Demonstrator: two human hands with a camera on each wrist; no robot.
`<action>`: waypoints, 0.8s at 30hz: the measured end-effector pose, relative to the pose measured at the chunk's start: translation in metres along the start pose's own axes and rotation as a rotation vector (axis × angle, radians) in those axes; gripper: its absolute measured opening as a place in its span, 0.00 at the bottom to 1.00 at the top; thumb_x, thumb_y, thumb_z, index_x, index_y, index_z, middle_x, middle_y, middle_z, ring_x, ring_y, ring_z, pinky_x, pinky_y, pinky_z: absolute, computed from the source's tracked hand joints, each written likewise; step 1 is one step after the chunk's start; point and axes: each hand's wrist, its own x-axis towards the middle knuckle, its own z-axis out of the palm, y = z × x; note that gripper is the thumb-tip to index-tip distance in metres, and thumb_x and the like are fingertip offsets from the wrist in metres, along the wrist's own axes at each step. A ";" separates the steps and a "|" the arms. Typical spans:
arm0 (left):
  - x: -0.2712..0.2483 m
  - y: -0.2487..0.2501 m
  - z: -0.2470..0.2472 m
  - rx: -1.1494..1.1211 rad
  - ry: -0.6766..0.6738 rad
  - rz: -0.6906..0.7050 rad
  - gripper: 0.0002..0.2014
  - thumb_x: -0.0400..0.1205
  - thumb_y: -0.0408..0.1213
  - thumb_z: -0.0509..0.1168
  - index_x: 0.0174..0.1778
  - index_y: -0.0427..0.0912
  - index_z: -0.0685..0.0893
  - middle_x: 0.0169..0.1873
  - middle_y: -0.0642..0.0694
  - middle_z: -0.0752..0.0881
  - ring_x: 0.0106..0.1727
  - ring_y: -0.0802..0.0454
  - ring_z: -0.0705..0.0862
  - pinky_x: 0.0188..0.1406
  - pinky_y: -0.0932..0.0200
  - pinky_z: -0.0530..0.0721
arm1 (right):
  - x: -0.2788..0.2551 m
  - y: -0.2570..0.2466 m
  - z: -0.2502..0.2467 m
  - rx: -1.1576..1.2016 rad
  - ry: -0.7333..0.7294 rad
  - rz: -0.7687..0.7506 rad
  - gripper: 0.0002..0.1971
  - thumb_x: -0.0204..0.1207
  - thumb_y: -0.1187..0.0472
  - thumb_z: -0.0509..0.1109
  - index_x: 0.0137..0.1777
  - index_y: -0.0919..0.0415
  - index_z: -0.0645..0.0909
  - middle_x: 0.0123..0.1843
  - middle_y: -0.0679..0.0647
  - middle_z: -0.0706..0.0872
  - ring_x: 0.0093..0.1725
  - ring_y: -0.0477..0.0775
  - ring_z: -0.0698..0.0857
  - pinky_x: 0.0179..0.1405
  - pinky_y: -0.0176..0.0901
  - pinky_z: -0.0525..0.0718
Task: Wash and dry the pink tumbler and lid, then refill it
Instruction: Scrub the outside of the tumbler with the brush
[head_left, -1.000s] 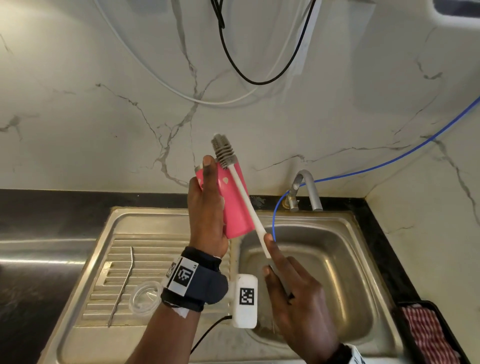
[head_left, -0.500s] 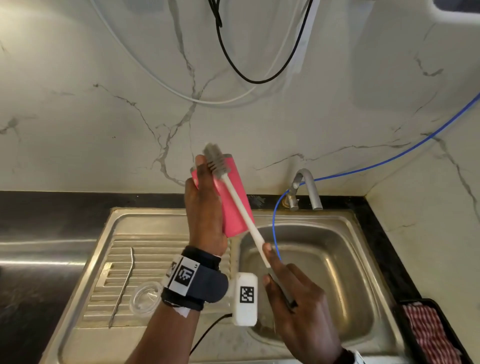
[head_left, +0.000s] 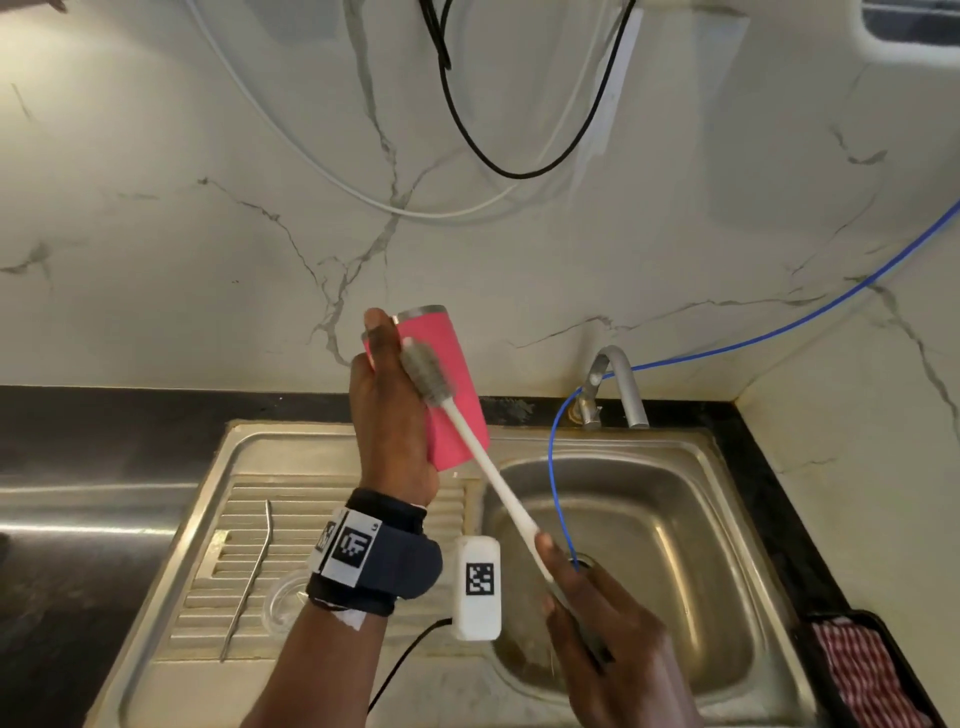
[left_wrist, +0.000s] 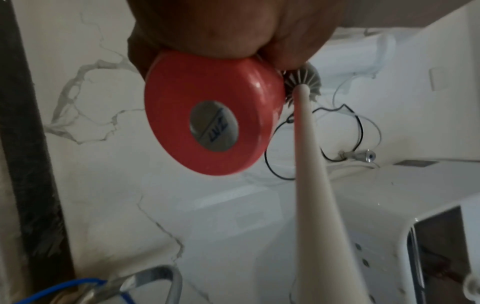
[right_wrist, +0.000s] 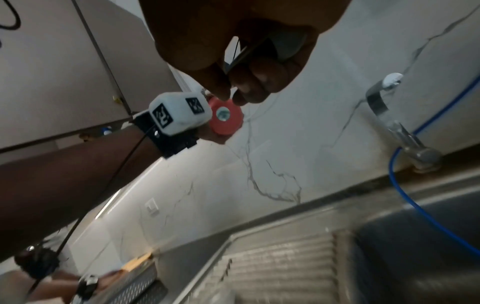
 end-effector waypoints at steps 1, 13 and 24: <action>0.002 0.003 -0.003 -0.011 0.011 0.019 0.37 0.84 0.77 0.56 0.71 0.47 0.80 0.53 0.38 0.90 0.51 0.38 0.94 0.51 0.36 0.94 | -0.008 -0.001 -0.002 -0.004 -0.012 0.011 0.35 0.76 0.60 0.76 0.81 0.33 0.76 0.49 0.44 0.87 0.34 0.41 0.84 0.40 0.23 0.81; -0.010 0.003 0.002 0.005 0.010 0.043 0.33 0.85 0.75 0.54 0.68 0.50 0.80 0.53 0.43 0.89 0.52 0.42 0.94 0.59 0.32 0.93 | -0.005 -0.004 -0.004 0.057 0.026 0.045 0.31 0.80 0.55 0.74 0.82 0.34 0.75 0.48 0.46 0.87 0.36 0.44 0.87 0.39 0.27 0.83; -0.013 0.007 0.001 -0.039 -0.001 0.015 0.34 0.82 0.76 0.55 0.71 0.52 0.80 0.62 0.39 0.89 0.59 0.40 0.93 0.59 0.34 0.93 | -0.005 -0.005 -0.002 0.103 0.027 0.076 0.31 0.82 0.56 0.74 0.83 0.35 0.74 0.50 0.49 0.88 0.41 0.45 0.88 0.43 0.27 0.84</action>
